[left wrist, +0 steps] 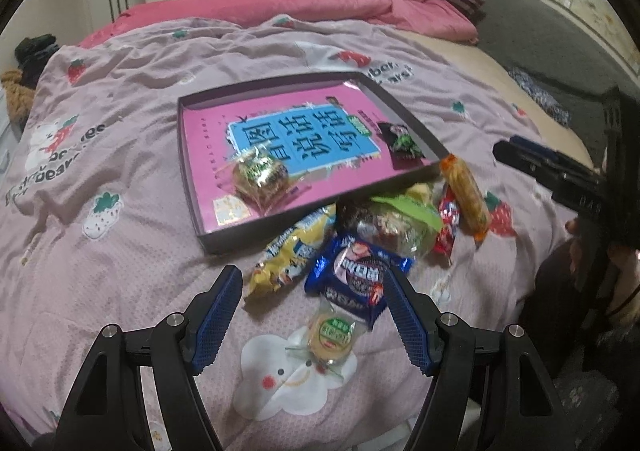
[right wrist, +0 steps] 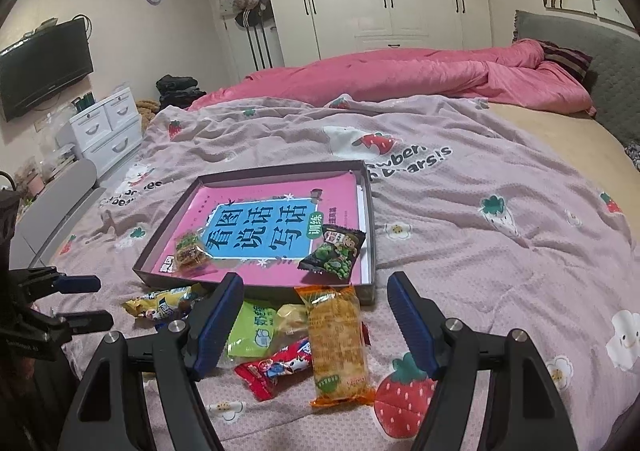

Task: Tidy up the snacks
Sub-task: 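Move both tools back toward the remaining snack pile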

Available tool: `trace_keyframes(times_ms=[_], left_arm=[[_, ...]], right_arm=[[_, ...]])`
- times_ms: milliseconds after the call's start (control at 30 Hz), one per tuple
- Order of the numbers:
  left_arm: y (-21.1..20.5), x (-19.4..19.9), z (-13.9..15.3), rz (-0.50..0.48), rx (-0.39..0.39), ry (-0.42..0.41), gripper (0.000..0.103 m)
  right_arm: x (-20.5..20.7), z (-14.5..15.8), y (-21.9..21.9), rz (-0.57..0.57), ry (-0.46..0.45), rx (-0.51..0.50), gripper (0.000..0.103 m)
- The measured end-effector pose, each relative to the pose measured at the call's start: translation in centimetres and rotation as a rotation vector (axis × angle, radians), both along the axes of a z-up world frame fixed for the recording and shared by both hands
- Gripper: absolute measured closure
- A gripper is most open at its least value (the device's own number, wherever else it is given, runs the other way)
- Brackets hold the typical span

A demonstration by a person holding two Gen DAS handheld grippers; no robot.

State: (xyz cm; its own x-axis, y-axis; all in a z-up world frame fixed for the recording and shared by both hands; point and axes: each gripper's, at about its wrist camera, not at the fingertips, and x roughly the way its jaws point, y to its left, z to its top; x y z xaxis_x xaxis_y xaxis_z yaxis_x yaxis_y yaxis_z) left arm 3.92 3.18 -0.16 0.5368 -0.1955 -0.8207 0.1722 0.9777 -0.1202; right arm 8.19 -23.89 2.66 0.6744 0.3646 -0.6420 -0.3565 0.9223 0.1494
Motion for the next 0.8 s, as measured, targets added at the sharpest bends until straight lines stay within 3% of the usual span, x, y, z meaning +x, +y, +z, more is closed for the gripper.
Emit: trace_keyframes(times_ms=[467,800], left_arm=[[-1.0,-0.1,-2.5,-0.071,0.026,0.078,0.028],[-1.6,0.0,-4.3,-0.110,0.044,0.147,0.028]], right_arm=[[0.2,-1.3,-0.7,-0.025,0.073,-0.004,0.029],[1.1,-3.7,-0.1,-0.014,0.183,-0.059,0.029]])
